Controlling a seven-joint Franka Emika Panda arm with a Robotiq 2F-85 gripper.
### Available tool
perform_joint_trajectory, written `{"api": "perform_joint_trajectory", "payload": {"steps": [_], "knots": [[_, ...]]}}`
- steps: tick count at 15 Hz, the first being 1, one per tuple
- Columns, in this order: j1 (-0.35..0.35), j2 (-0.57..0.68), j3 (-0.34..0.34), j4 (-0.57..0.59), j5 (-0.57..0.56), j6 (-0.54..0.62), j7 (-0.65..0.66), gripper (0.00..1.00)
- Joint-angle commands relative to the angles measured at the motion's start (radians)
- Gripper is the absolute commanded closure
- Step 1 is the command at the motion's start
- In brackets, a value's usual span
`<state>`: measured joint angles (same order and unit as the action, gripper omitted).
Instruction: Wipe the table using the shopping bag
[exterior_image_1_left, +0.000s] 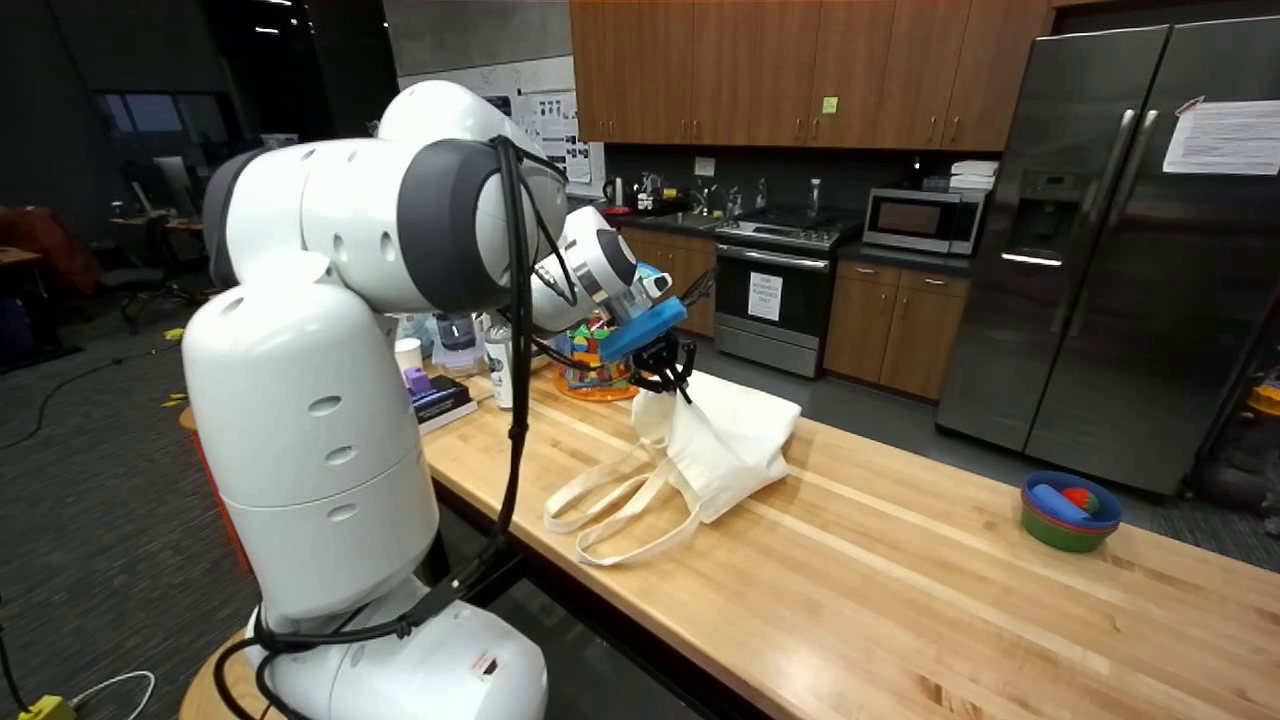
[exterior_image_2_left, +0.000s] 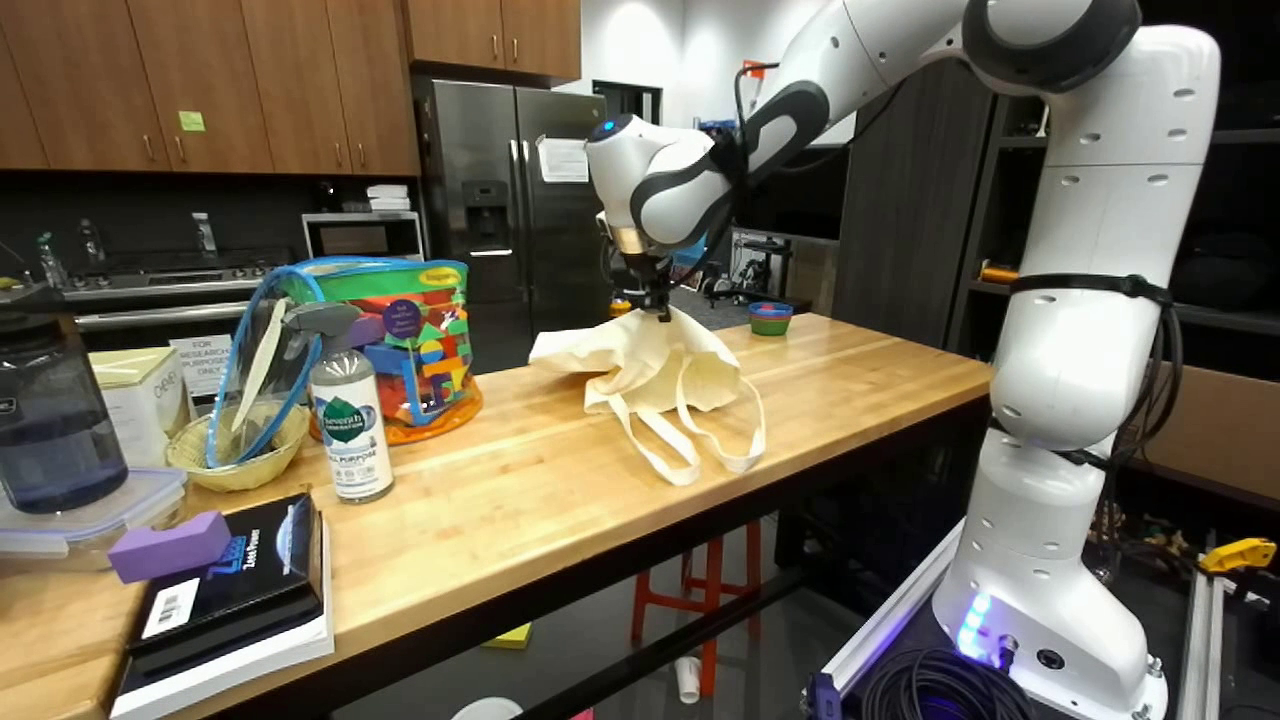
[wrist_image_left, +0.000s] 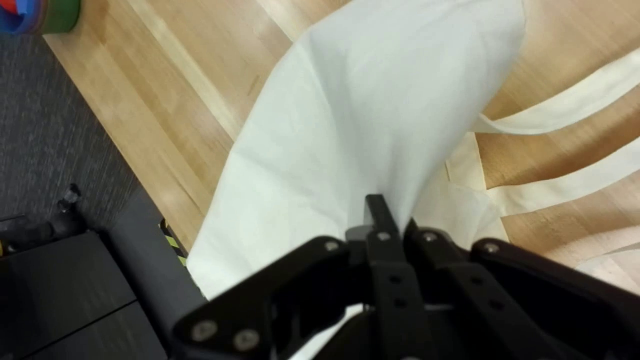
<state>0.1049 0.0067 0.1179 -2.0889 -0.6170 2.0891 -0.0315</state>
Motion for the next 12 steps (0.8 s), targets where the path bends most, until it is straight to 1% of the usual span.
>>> {"api": "perform_joint_trajectory", "payload": {"steps": [1,7,9,12], "knots": [[0.014,-0.037,0.009,0.011,0.002,-0.057,-0.004,1.0],[0.024,-0.116,0.026,-0.015,-0.007,-0.101,0.005,1.0],[0.029,-0.145,0.034,-0.023,0.016,-0.12,-0.019,1.0],[0.031,-0.184,0.041,-0.037,0.022,-0.147,-0.016,1.0]]}}
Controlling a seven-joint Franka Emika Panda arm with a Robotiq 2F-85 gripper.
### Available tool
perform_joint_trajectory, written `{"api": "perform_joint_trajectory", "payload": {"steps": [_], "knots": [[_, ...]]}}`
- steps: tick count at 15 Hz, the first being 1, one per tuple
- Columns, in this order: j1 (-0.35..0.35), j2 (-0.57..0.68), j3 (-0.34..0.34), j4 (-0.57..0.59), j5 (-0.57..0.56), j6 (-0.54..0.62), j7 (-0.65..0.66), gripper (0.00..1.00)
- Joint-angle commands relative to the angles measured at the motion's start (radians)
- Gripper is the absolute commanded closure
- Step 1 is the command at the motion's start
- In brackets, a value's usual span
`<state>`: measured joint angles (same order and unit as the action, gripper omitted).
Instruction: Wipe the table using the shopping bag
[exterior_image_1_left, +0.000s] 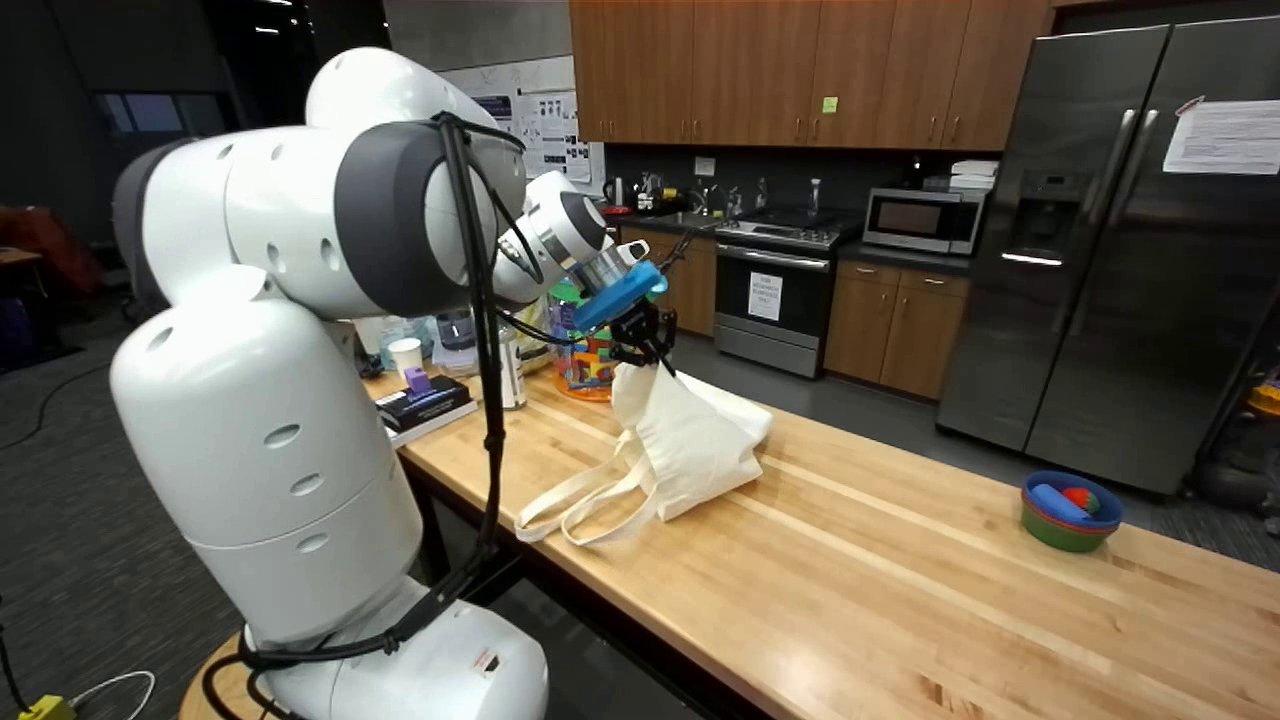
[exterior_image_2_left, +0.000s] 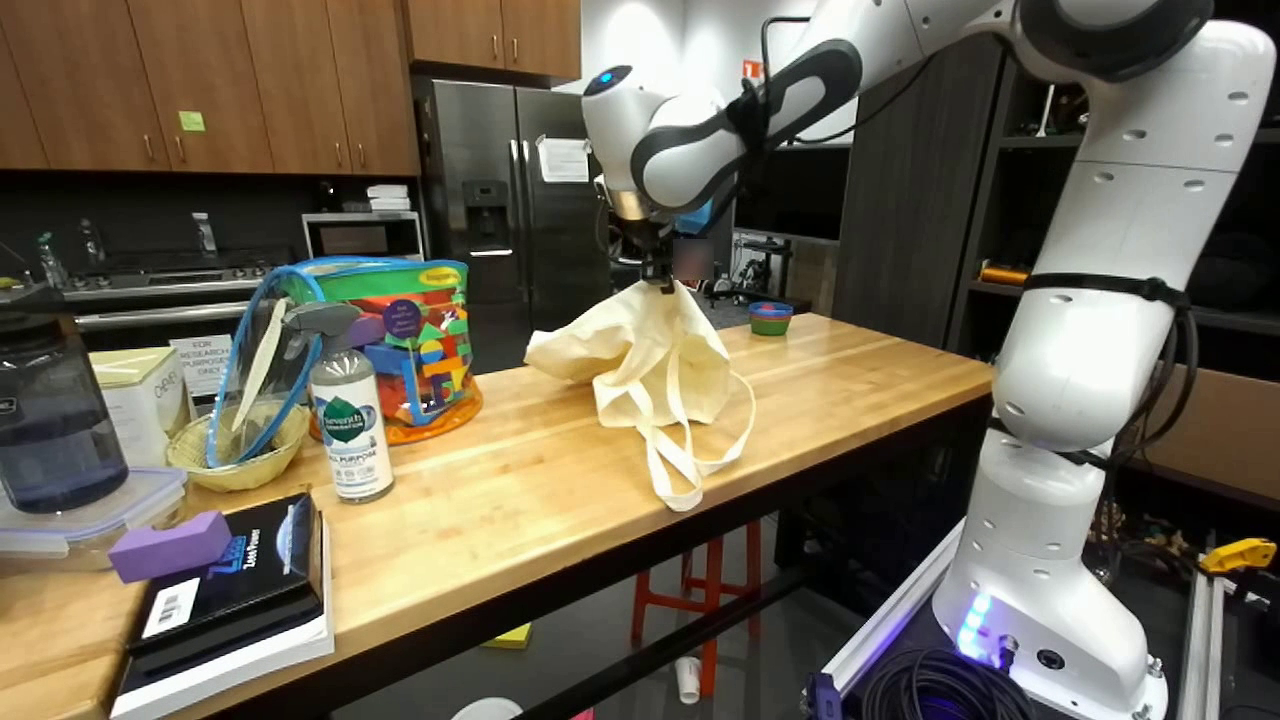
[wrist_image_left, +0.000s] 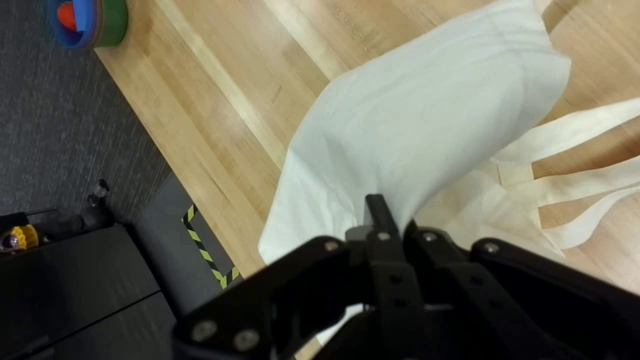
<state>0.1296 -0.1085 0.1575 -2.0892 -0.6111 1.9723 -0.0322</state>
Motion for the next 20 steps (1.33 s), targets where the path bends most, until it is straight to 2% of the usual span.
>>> {"api": "perform_joint_trajectory", "payload": {"steps": [1,13,20], "knots": [[0.005,-0.082,0.002,-0.044,0.016,-0.038,-0.01,1.0],[-0.029,-0.207,-0.037,-0.205,0.03,-0.062,0.026,1.0],[-0.1,-0.277,-0.11,-0.338,0.032,-0.055,0.044,1.0]]}}
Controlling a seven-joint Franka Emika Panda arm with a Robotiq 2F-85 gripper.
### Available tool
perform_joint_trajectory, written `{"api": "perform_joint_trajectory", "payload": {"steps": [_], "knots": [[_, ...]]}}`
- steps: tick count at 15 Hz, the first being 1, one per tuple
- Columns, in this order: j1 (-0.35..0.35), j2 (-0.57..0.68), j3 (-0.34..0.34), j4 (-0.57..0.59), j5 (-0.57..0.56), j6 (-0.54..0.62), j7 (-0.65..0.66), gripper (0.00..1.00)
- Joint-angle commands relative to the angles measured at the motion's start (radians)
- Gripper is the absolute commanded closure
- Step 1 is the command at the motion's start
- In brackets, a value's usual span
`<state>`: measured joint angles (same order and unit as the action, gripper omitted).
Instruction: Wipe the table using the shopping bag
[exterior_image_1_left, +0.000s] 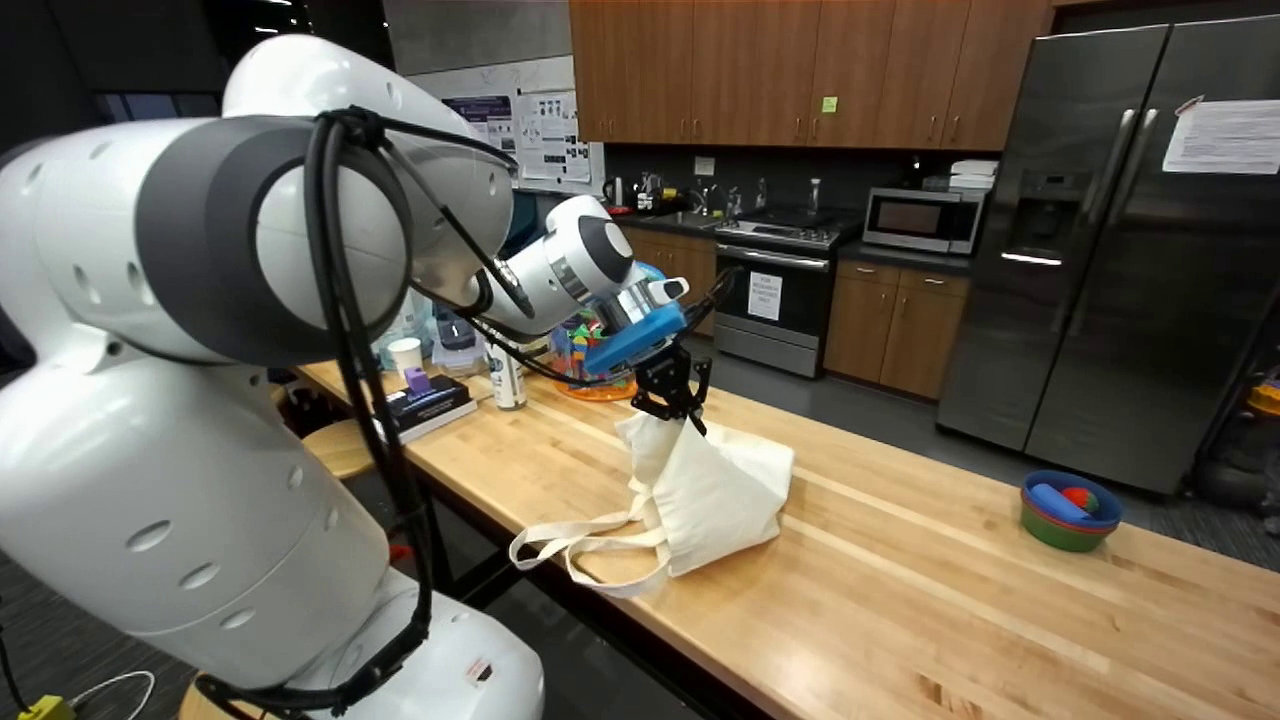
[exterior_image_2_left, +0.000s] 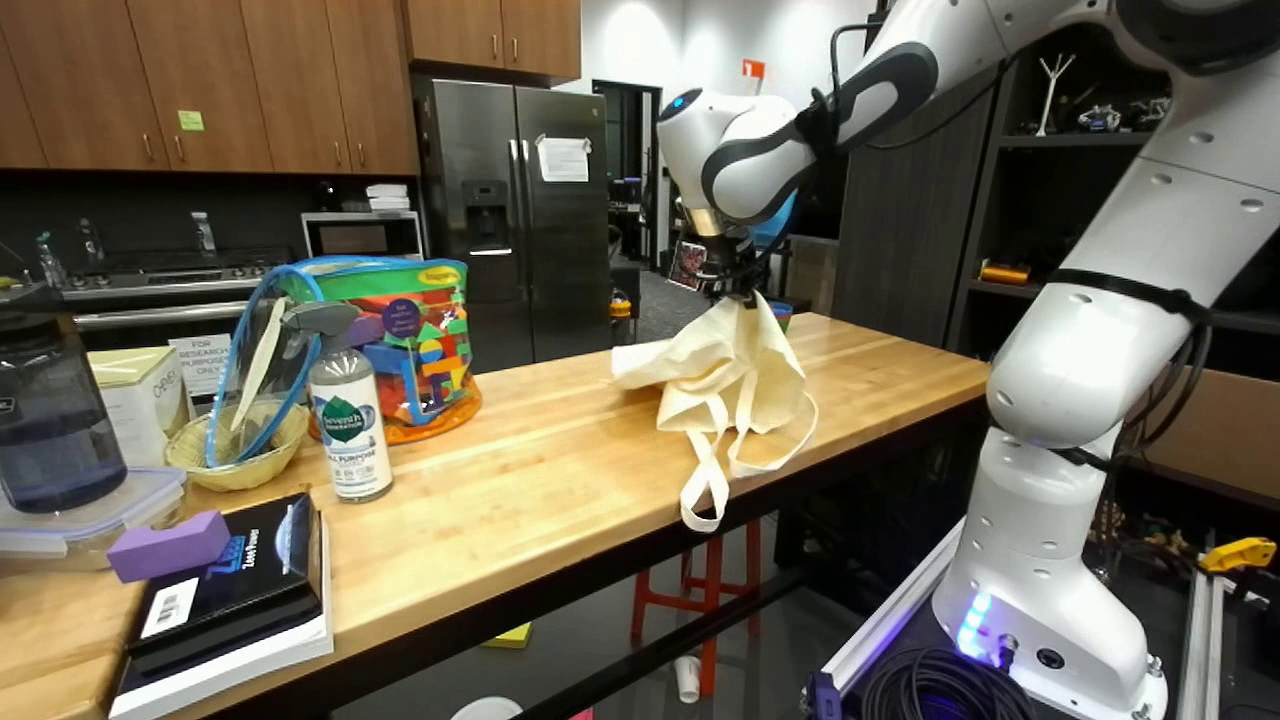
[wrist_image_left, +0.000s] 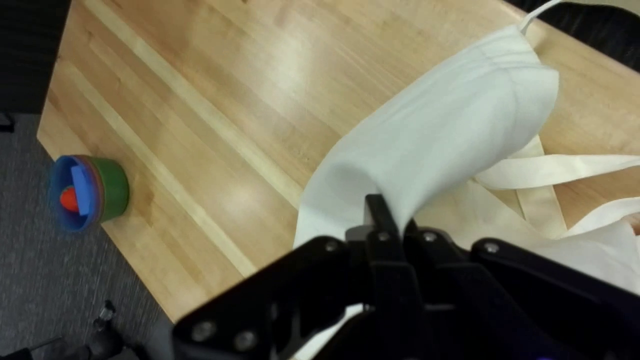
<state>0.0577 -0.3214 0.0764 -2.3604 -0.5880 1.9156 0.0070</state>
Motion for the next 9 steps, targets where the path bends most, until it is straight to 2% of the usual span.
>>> {"api": "perform_joint_trajectory", "payload": {"steps": [1,9], "knots": [[-0.041,-0.076,-0.043,-0.09,0.006,0.006,0.002,1.0],[-0.161,-0.146,-0.154,-0.226,-0.042,0.024,-0.007,1.0]]}}
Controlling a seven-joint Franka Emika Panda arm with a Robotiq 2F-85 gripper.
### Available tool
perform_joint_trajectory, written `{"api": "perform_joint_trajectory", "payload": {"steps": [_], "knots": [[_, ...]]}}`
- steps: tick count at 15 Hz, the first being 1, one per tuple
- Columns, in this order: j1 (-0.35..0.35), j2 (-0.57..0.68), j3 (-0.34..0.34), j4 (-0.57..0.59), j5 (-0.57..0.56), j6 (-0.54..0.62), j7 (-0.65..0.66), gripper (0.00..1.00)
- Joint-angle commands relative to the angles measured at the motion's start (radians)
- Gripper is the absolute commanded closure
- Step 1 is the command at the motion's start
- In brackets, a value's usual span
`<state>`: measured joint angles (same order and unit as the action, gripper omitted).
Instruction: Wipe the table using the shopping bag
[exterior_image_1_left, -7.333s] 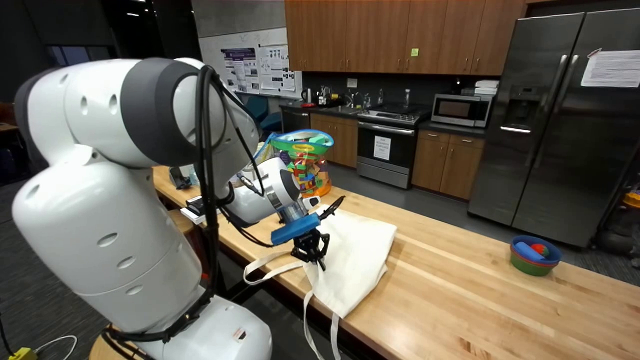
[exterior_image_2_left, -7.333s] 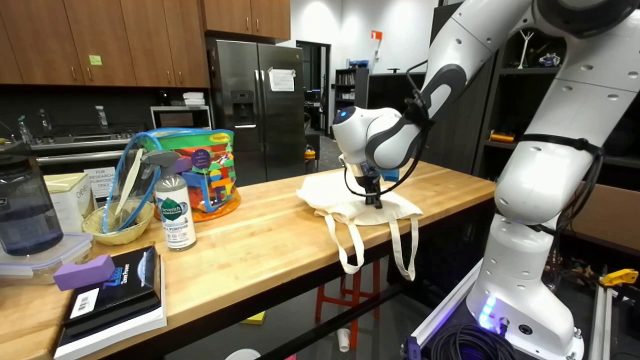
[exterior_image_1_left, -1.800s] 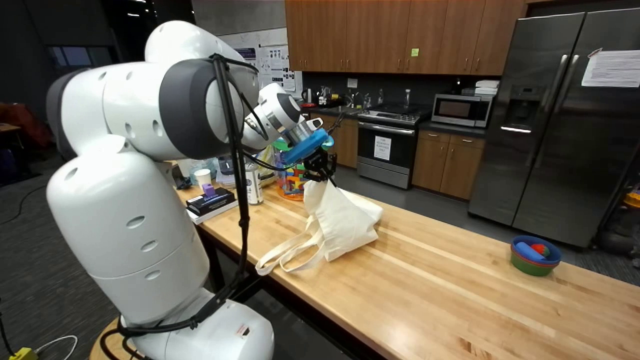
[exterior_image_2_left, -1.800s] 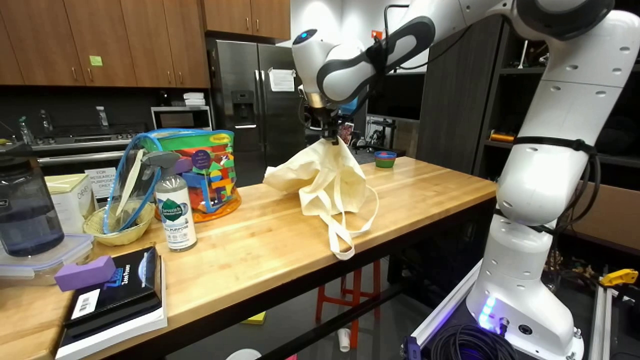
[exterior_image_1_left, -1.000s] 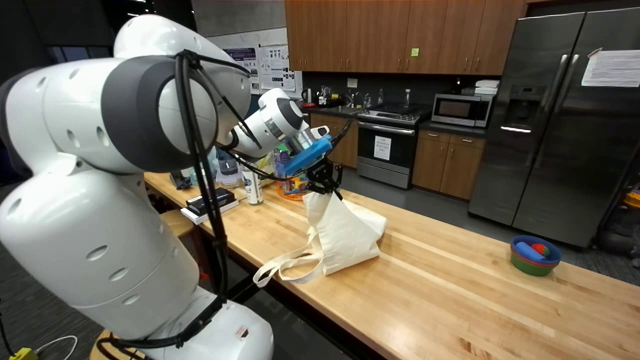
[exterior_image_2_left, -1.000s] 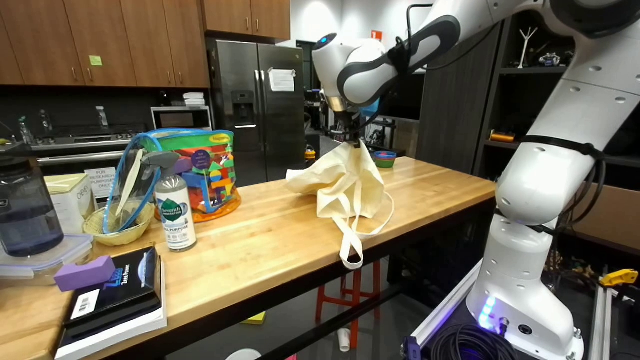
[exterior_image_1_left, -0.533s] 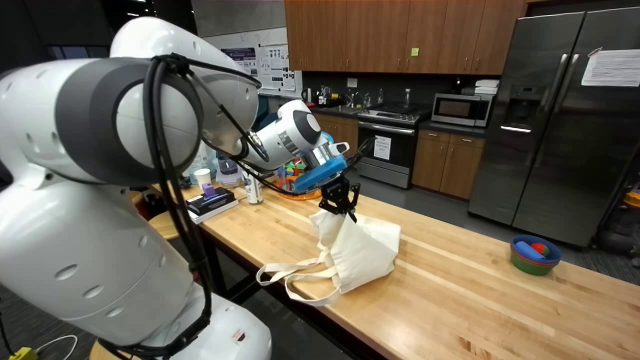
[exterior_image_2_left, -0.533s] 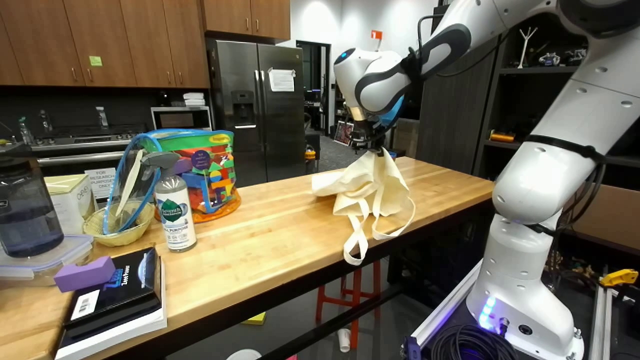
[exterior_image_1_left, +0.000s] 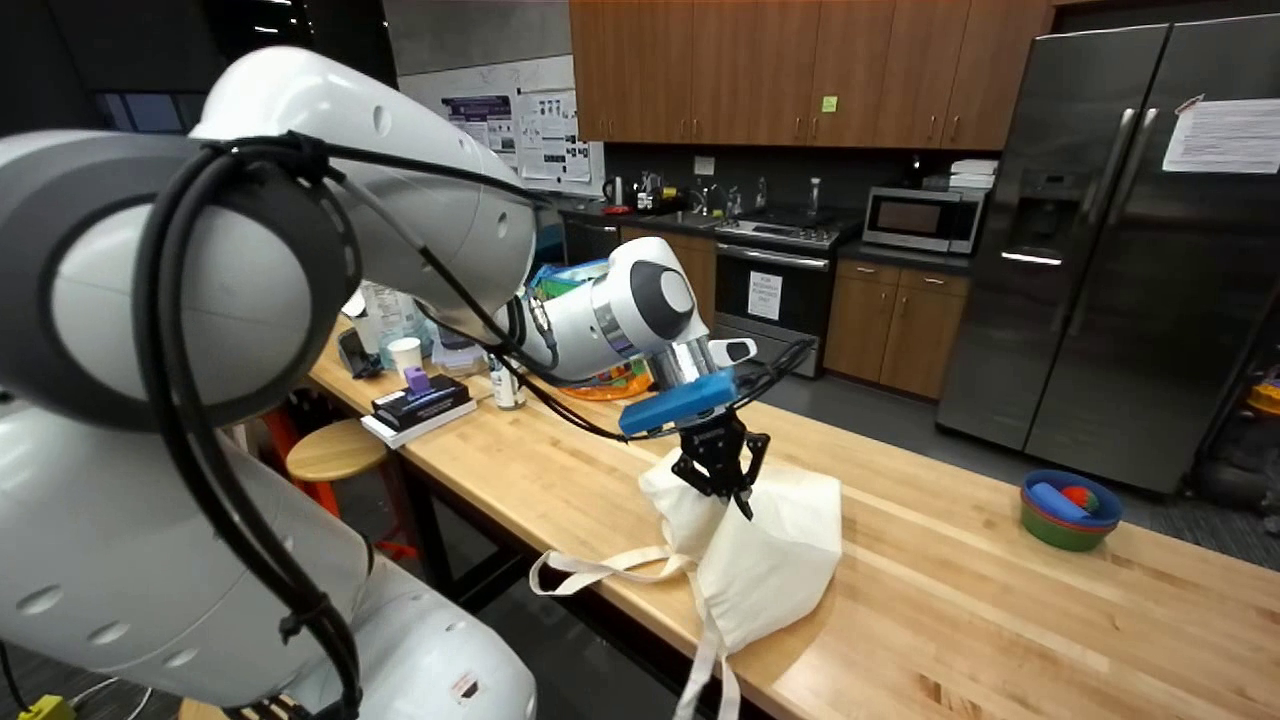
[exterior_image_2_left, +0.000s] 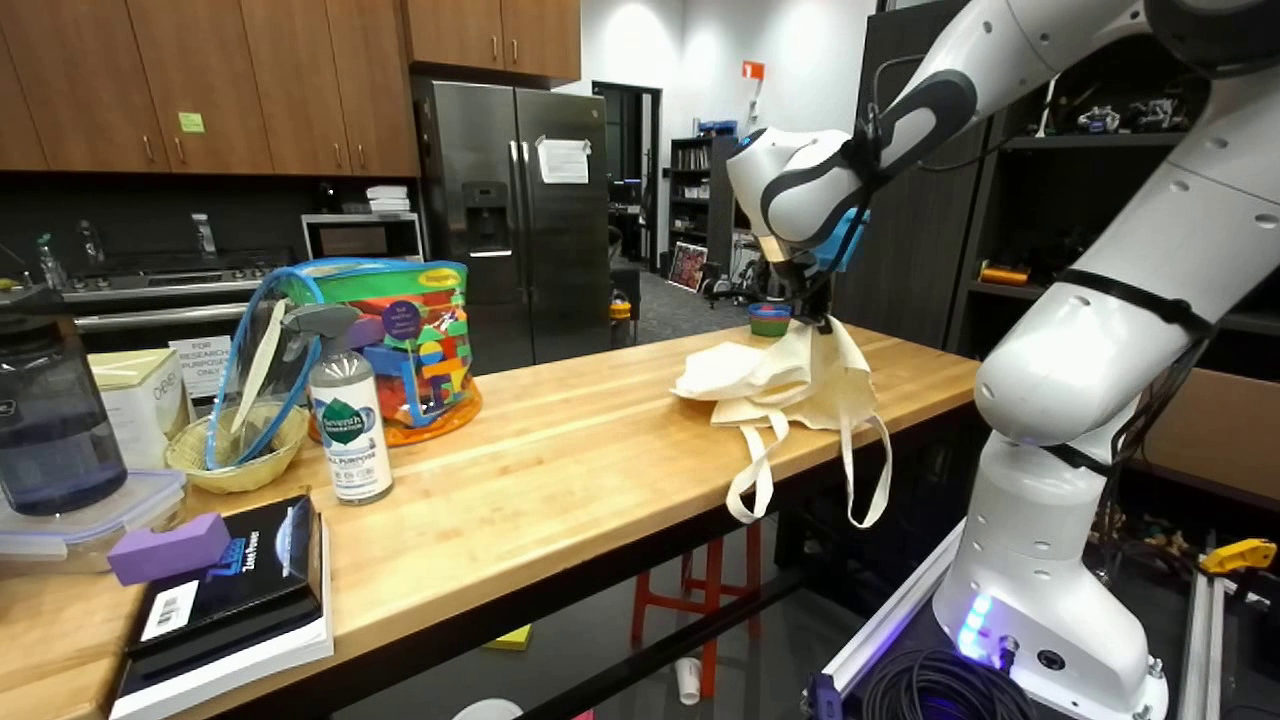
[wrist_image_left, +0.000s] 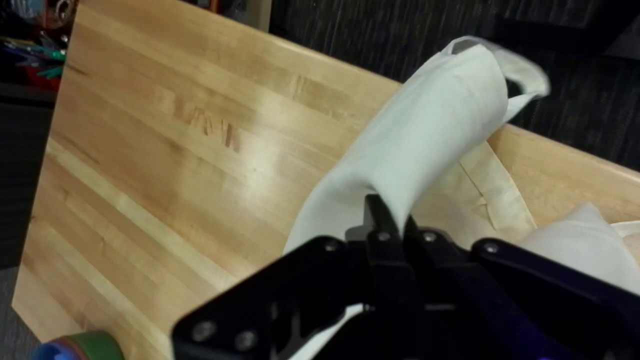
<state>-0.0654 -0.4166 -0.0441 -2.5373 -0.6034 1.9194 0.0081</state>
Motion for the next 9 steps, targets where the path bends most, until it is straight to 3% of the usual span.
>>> {"api": "perform_joint_trajectory", "payload": {"steps": [1,9], "knots": [[-0.052,-0.05,-0.046,-0.054,-0.037,0.025,-0.009,1.0],[-0.098,0.097,-0.108,0.042,-0.063,0.098,-0.016,1.0]]}}
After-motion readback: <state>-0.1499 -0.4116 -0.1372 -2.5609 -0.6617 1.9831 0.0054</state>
